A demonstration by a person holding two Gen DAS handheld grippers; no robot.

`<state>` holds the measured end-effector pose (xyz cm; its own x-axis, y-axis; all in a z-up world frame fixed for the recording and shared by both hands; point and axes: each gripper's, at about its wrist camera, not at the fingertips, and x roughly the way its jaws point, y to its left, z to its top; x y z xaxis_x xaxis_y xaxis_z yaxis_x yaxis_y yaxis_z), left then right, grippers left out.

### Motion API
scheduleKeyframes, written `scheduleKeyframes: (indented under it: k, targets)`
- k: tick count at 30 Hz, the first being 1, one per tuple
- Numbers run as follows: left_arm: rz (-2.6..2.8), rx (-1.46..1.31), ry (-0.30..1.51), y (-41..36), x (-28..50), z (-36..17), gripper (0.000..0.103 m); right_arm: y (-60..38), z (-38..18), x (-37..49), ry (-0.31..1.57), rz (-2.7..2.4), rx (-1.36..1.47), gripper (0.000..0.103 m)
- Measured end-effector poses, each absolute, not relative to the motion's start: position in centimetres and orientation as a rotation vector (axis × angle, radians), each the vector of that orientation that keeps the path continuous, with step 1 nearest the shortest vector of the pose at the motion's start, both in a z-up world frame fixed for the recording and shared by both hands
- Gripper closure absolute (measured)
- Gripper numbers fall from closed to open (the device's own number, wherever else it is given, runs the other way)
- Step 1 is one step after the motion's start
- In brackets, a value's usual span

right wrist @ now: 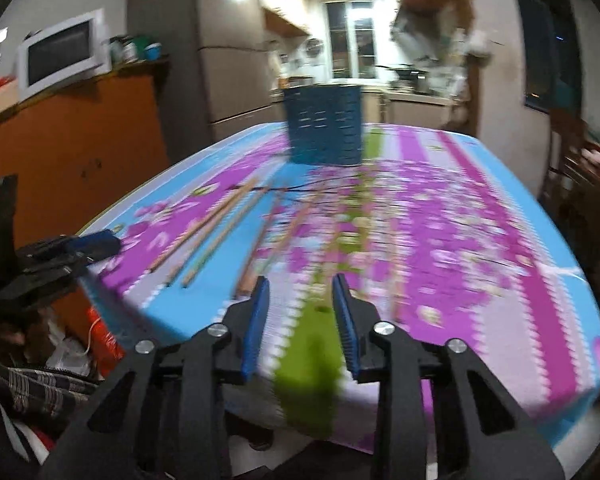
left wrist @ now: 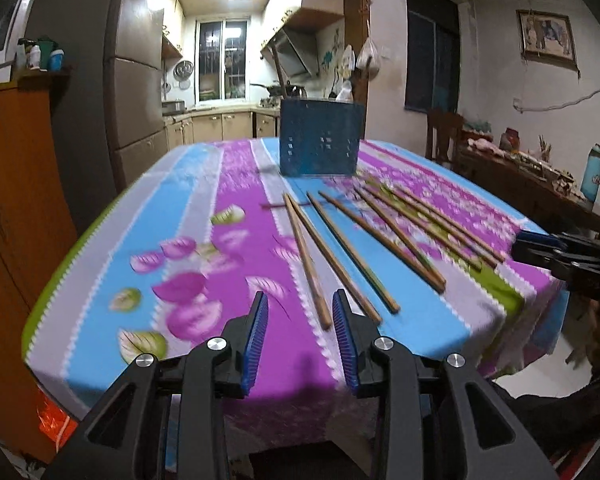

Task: Organize utensils
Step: 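Withdraw both tools from the holder and return to the chopsticks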

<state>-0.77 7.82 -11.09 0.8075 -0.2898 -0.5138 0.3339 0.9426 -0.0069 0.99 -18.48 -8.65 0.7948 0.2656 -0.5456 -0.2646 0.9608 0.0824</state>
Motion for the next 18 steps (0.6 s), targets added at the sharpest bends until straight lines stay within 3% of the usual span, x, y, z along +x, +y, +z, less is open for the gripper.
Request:
scheduleKeyframes:
  k: [7,18]
  targets:
    - [-0.307,0.029,0.533,8.9,-0.6,-11.1,0.062,-15.6,-10.0,4.8,0.661,0.322,0.023,0.075]
    - [-0.294,-0.023,0.535,10.5,0.0,-11.0,0.062,-14.4,-11.1,6.0,0.722,0.293,-0.064,0.075]
